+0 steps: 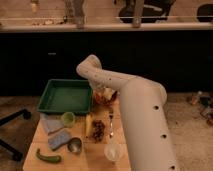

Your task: Wipe red bowl with eraser

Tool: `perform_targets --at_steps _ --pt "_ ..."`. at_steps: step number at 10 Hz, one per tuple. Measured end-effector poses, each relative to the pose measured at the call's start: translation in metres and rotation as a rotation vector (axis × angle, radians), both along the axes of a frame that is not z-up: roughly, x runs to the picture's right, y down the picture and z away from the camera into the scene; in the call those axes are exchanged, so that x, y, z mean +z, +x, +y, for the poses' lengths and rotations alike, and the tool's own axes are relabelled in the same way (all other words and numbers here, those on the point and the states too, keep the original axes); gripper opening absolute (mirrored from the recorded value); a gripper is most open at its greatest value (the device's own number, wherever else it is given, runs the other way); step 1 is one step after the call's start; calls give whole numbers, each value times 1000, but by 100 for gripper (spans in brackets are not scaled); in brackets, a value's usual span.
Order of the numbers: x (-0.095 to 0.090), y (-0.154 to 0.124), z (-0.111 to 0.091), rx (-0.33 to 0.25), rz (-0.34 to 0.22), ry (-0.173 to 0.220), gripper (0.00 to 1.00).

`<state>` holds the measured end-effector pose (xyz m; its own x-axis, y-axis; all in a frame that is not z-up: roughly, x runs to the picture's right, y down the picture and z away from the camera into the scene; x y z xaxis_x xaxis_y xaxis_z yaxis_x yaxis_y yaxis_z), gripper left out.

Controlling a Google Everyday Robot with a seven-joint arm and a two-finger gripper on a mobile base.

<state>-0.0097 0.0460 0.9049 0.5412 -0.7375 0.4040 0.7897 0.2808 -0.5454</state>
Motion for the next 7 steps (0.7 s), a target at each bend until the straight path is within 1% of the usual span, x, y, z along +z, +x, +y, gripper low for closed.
perform_targets --at_steps 4,7 --pt "-3 -39 2 -44 -42 -10 0" --pt "-13 -50 14 -56 -61 -22 0"
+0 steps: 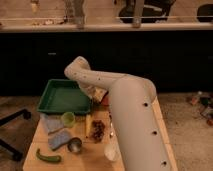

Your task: Wipe red bowl with eraser

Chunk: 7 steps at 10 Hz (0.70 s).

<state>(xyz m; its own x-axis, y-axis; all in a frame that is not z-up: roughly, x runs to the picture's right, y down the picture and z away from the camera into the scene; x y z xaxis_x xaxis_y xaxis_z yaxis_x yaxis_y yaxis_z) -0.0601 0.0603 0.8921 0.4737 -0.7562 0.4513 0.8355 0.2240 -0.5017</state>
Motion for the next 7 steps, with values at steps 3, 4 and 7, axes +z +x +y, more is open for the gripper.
perform_targets --at_steps 3,4,7 --pt "-1 31 11 22 27 -14 0" --pt "0 40 12 31 37 -16 0" --pt "4 66 3 41 69 -8 0"
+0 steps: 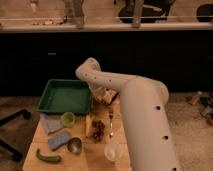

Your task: Wipe red bowl with eraser

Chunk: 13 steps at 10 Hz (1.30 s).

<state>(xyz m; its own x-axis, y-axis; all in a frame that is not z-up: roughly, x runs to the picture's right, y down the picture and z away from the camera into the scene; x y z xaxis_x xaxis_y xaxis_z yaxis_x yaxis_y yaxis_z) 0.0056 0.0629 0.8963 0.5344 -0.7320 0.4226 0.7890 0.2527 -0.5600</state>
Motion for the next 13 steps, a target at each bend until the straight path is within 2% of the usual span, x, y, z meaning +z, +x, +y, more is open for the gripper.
perform_targets --at_steps 4,7,12,13 --pt "7 -15 -12 -28 -9 8 0" --pt "10 -32 -13 -48 -27 4 0" --pt "-5 -52 -14 -60 -68 19 0" --pt "-9 -53 -15 -52 -66 15 3"
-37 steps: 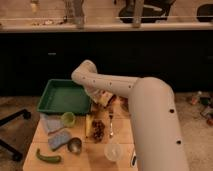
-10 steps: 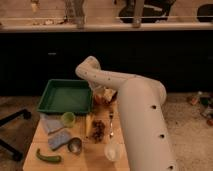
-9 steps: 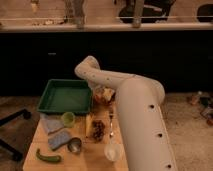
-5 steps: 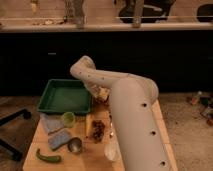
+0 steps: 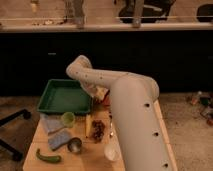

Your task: Wipe red bowl with eraser

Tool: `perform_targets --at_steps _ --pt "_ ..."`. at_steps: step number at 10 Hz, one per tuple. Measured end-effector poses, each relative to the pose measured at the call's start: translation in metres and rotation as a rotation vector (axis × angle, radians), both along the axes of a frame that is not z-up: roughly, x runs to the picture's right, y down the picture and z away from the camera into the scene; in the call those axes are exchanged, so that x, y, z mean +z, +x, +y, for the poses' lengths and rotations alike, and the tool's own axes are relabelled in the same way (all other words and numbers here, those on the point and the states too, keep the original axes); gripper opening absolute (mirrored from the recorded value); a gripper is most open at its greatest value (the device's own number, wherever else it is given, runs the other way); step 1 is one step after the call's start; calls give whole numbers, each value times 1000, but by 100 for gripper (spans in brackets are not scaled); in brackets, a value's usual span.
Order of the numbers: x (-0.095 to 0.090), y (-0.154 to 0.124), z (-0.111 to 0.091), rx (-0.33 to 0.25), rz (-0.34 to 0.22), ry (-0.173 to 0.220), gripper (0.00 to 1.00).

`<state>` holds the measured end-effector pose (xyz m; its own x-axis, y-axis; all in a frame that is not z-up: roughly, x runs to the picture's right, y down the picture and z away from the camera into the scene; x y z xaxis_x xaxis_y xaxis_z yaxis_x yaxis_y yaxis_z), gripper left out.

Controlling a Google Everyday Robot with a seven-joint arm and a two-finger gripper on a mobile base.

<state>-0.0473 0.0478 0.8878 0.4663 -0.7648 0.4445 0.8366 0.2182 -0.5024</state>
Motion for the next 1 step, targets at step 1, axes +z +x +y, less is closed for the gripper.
perform_targets --at_steps 1 --pt "-1 2 -1 5 5 -3 4"
